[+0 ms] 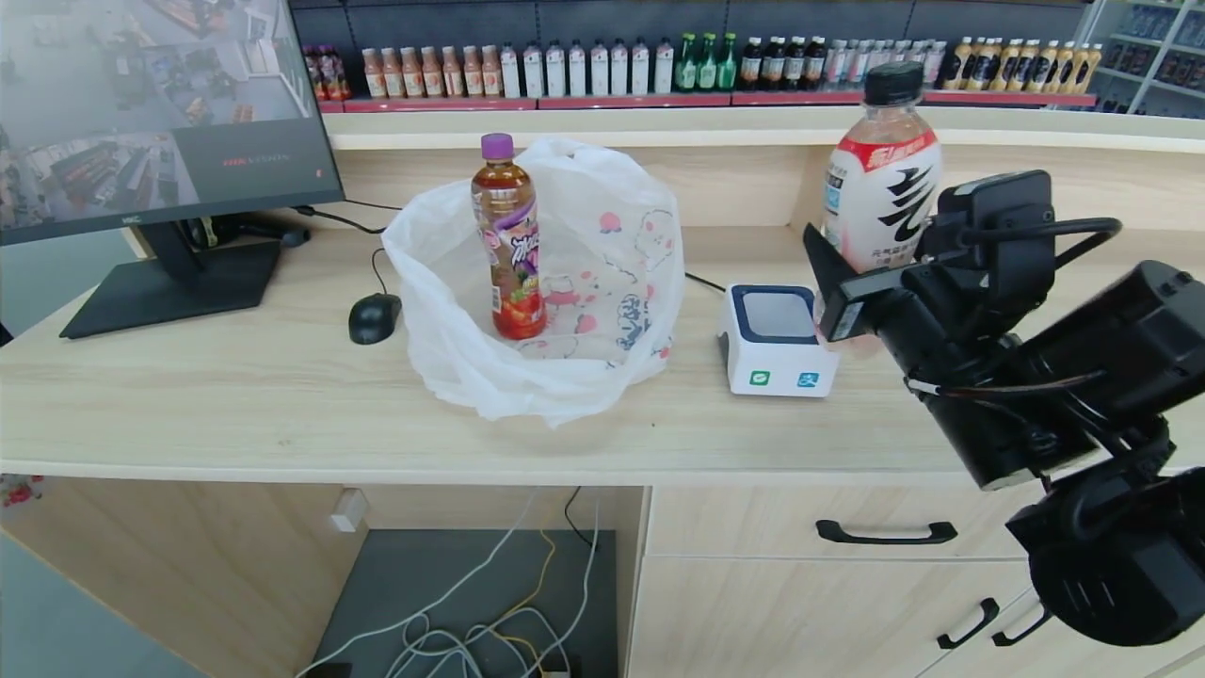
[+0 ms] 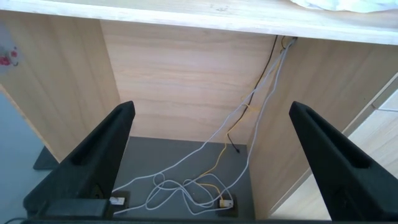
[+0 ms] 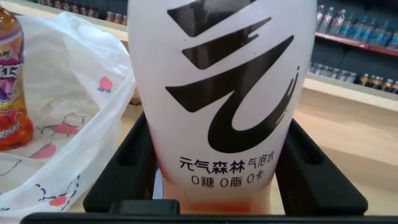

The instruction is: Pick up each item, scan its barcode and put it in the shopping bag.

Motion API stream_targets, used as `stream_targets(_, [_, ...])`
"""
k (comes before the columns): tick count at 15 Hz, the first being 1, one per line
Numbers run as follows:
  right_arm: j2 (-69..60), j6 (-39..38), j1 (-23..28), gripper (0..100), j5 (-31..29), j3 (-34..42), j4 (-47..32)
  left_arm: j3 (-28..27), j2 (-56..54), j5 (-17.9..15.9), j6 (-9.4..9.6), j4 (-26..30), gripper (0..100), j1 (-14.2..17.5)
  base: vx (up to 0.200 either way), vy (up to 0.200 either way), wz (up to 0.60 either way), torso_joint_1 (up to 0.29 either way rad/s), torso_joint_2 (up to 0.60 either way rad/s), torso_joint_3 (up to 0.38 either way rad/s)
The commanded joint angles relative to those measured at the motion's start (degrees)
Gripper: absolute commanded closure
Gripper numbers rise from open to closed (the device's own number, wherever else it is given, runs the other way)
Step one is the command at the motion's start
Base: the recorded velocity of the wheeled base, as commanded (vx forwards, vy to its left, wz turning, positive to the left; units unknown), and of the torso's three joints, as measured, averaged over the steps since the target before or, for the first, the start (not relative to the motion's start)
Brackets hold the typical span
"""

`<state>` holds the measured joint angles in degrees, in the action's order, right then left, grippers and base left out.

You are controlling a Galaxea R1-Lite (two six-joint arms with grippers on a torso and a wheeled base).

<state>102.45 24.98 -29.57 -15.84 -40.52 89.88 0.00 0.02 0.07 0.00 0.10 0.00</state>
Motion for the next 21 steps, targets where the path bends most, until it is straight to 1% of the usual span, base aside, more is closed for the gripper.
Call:
stream_targets(1, [2.58, 4.46, 1.19, 100, 2.74, -2.81, 0.12, 0.00, -0.02, 0.01, 0.00, -0.01, 0, -0.09, 0.000, 0.000, 0.00, 0.000, 0.00, 0.000])
stream_targets(2, [2.67, 6.05, 1.71, 100, 3.62, -3.42, 0.12, 0.00, -0.02, 0.01, 0.00, -0.01, 0, -0.09, 0.000, 0.000, 0.00, 0.000, 0.00, 0.000])
stream_targets(4, [3.55, 10.00, 2.94, 100, 8.01, -6.24, 0.12, 0.00, -0.02, 0.01, 0.00, -0.01, 0, 0.00, 0.000, 0.000, 0.00, 0.000, 0.00, 0.000])
stream_targets(7, [3.11, 14.48, 5.14, 100, 13.37, -7.38, -0.76, 0.00, -0.02, 0.01, 0.00, -0.01, 0, -0.09, 0.000, 0.000, 0.00, 0.000, 0.00, 0.000])
stream_targets(8, [2.49, 17.56, 6.63, 100, 17.77, -8.87, -3.84, 0.00, -0.02, 0.01, 0.00, -0.01, 0, 0.00, 0.000, 0.000, 0.00, 0.000, 0.00, 0.000])
stream_targets(9, [2.49, 19.23, 7.51, 100, 20.85, -10.19, -5.24, 0.00, -0.02, 0.01, 0.00, -0.01, 0, 0.00, 0.000, 0.000, 0.00, 0.000, 0.00, 0.000])
stream_targets(11, [2.58, 22.66, 9.18, 100, 25.86, -10.72, -7.09, 0.00, -0.02, 0.01, 0.00, -0.01, 0, 0.00, 0.000, 0.000, 0.00, 0.000, 0.00, 0.000])
stream_targets(14, [2.76, 27.58, 10.41, 100, 33.77, -10.81, -10.25, 0.00, -0.02, 0.01, 0.00, -0.01, 0, -0.09, 0.000, 0.000, 0.00, 0.000, 0.00, 0.000])
stream_targets(16, [2.84, 30.92, 10.85, 100, 37.98, -10.72, -12.01, 0.00, -0.02, 0.01, 0.00, -0.01, 0, -0.09, 0.000, 0.000, 0.00, 0.000, 0.00, 0.000])
stream_targets(21, [5.48, 34.35, 10.94, 100, 42.64, -11.42, -12.89, 0.00, -0.02, 0.01, 0.00, -0.01, 0, 0.00, 0.000, 0.000, 0.00, 0.000, 0.00, 0.000])
